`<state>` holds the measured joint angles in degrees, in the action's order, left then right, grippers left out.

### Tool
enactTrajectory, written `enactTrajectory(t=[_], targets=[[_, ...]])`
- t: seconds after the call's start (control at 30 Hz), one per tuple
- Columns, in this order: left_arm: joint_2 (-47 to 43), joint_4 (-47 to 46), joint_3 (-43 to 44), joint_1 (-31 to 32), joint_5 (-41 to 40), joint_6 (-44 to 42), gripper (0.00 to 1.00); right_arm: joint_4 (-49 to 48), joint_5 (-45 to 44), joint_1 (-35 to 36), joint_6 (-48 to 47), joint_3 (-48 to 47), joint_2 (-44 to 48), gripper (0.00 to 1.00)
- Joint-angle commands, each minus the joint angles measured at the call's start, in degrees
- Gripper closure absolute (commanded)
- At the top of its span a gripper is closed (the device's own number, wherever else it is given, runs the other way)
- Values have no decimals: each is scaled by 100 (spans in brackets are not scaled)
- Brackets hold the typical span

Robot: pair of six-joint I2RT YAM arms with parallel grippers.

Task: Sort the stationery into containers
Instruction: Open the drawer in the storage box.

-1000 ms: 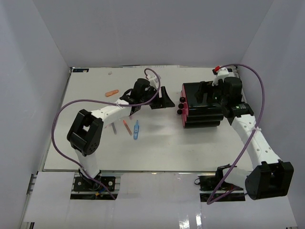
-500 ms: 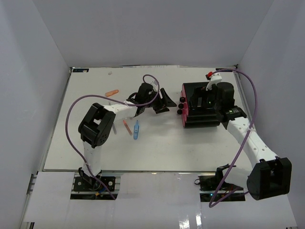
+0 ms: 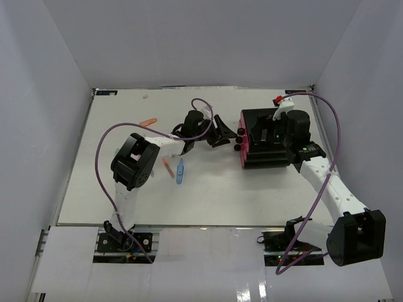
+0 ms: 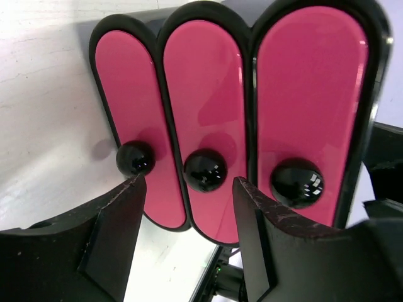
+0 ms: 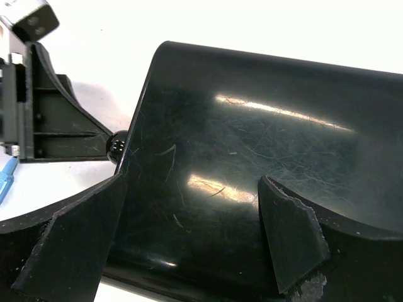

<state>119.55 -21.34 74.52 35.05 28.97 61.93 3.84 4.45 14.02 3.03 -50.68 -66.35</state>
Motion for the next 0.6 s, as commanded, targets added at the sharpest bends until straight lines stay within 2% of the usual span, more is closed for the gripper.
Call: enactTrajectory(t=[0.0, 0.57], targets=[[139, -361, 168, -16, 267, 100, 33, 232, 83, 39, 172, 190, -1, 9], [297, -1073, 212, 28, 618, 231, 40, 196, 109, 39, 189, 233, -1, 8]])
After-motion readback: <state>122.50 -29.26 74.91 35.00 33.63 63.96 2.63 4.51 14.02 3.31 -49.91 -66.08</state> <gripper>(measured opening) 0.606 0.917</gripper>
